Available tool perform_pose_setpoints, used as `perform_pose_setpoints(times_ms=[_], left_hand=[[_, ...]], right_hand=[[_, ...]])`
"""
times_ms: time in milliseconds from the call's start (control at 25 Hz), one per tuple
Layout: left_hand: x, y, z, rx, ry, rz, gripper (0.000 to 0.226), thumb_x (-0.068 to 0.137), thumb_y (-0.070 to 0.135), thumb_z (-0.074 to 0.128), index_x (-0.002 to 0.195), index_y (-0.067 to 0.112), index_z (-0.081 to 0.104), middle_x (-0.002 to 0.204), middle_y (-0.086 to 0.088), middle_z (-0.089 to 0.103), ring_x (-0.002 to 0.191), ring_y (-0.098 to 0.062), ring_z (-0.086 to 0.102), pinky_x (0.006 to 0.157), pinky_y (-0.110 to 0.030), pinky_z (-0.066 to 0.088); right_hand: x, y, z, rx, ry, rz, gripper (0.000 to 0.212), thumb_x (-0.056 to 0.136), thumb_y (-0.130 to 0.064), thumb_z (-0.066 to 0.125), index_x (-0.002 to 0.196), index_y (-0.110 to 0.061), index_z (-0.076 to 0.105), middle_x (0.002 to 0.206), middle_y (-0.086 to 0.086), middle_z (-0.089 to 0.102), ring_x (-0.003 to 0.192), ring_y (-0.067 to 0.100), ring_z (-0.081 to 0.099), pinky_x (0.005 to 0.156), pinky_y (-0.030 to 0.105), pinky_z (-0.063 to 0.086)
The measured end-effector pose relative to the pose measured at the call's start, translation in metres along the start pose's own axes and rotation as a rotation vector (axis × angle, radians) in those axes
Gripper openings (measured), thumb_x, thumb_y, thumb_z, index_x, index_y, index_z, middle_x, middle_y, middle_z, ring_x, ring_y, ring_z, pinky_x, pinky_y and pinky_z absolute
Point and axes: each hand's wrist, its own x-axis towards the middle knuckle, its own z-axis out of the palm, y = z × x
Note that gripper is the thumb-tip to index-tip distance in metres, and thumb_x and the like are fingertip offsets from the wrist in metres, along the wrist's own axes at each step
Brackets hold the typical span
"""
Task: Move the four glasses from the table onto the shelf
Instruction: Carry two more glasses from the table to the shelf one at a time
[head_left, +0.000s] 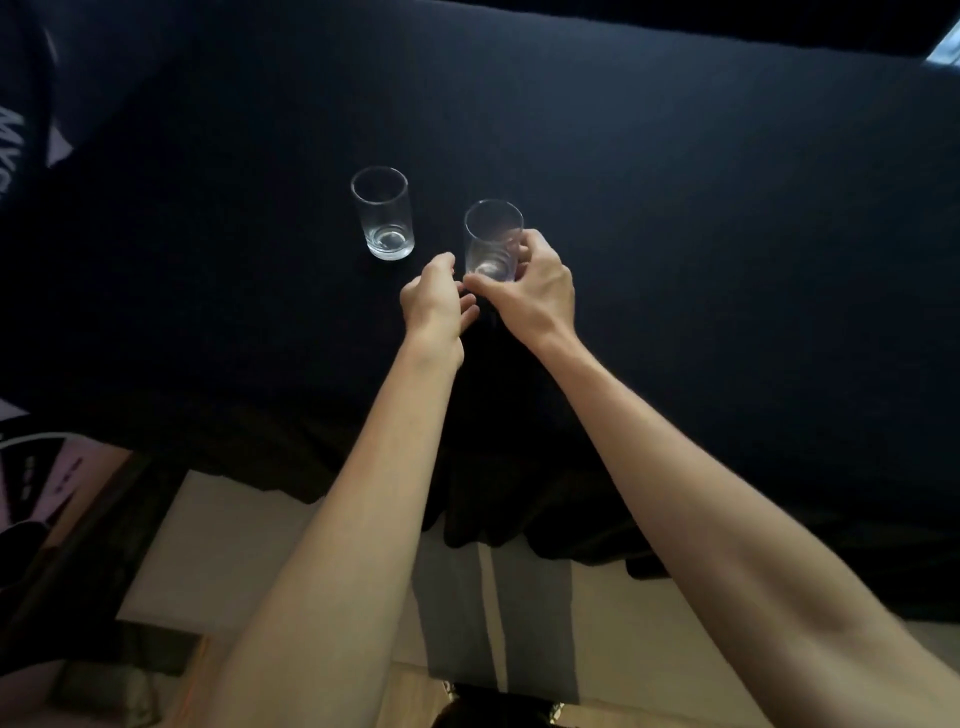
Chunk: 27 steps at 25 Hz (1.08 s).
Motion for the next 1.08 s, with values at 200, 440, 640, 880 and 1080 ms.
perform_pose_setpoints(times_ms=[200,440,640,880,1080], left_hand=[[-0.045,-0.015,-0.032,-0.007,-0.029,-0.012,0.029,0.095,0.030,0.054,0.098,0.009,0.074,0.092,-0.011,0.078,0.085,-0.027,0.074,0.068,-0.032,0.059],[-0.106,-0.054,-0.090,-0.026,0.096,-0.018,0.032,0.095,0.035,0.051,0.104,0.014,0.074,0.109,-0.015,0.079,0.106,-0.031,0.074,0.098,-0.045,0.057],[-0.183,-0.088,-0.152,-0.192,0.316,0.082,0.034,0.093,0.040,0.055,0.106,0.016,0.075,0.098,-0.009,0.081,0.099,-0.026,0.076,0.092,-0.044,0.059],[-0.297,-0.140,-0.244,-0.450,0.561,0.197,0.024,0.093,0.032,0.060,0.095,0.013,0.074,0.075,-0.004,0.078,0.048,-0.009,0.067,0.045,-0.021,0.052],[-0.430,-0.188,-0.351,-0.643,0.853,0.304,0.019,0.085,0.021,0.063,0.093,0.008,0.074,0.075,-0.007,0.077,0.053,-0.016,0.070,0.047,-0.025,0.054]], right_hand=[[-0.088,-0.001,-0.002,0.196,-0.064,-0.047,0.050,0.072,-0.039,0.088,0.111,-0.024,0.061,0.097,-0.006,0.076,0.090,0.005,0.074,0.081,0.033,0.063],[-0.150,-0.001,-0.009,0.238,-0.310,-0.123,0.052,0.072,-0.025,0.092,0.112,-0.025,0.059,0.093,-0.015,0.070,0.092,-0.016,0.066,0.069,0.008,0.052],[-0.218,-0.017,-0.011,0.292,-0.593,-0.292,0.054,0.076,-0.023,0.091,0.120,-0.020,0.060,0.098,-0.016,0.068,0.093,-0.022,0.063,0.069,0.005,0.051],[-0.341,-0.039,0.002,0.325,-0.961,-0.446,0.056,0.077,-0.021,0.090,0.125,-0.021,0.060,0.104,-0.012,0.072,0.094,-0.007,0.070,0.075,0.009,0.054],[-0.498,-0.084,0.015,0.307,-1.223,-0.656,0.061,0.075,-0.028,0.090,0.128,-0.020,0.060,0.106,-0.013,0.072,0.100,0.005,0.070,0.090,0.032,0.059]])
